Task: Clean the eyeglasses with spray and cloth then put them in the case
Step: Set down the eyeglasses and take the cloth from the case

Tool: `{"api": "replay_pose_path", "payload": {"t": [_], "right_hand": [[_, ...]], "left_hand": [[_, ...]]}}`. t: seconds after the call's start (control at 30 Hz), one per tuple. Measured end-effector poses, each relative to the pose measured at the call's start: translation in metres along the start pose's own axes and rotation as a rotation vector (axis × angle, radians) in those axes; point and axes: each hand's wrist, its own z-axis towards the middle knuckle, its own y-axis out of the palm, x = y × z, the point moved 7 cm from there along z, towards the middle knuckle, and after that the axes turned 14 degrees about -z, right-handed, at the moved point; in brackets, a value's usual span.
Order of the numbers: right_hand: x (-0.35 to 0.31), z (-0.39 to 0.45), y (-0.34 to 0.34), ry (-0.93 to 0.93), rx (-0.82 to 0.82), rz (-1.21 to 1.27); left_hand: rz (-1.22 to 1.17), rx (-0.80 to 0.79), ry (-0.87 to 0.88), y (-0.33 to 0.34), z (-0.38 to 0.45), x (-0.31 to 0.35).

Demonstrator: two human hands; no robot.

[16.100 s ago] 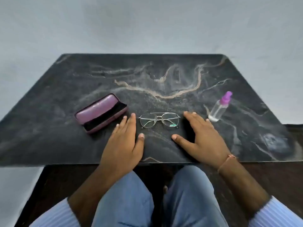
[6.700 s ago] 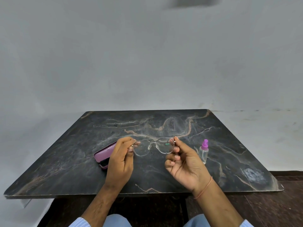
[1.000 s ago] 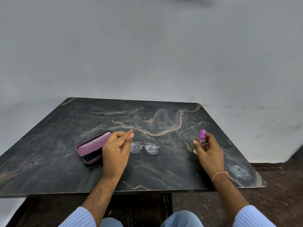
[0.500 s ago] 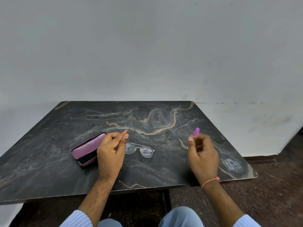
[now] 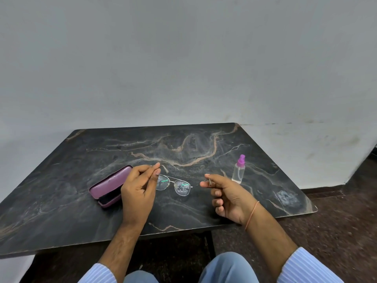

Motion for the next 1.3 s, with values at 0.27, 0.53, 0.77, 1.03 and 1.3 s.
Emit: {"api": "replay_pose_path", "payload": {"t": [0.27, 0.53, 0.77, 1.03, 1.3], "right_hand": [[-0.007, 0.004, -0.024, -0.079, 0.035, -0.031], [-0.004, 0.013, -0.046, -0.151, 0.134, -0.152], [0.001, 0.024, -0.049, -0.23, 0.179, -0.245], [0.006, 0.029, -0.05, -0.278, 0.25, -0.368], [0.006, 0.026, -0.05, -0.288, 0.287, -0.403]], "left_hand": [[0.039, -0.137, 0.021, -0.002, -0.001, -0.005], [0.3, -0.42, 0.215, 0.004, -0.011, -0.017], [0.365, -0.522, 0.261, 0.01, -0.018, -0.016], [0.363, -0.537, 0.209, 0.01, -0.021, -0.017], [0.358, -0.579, 0.181, 0.011, -0.021, -0.02]]}}
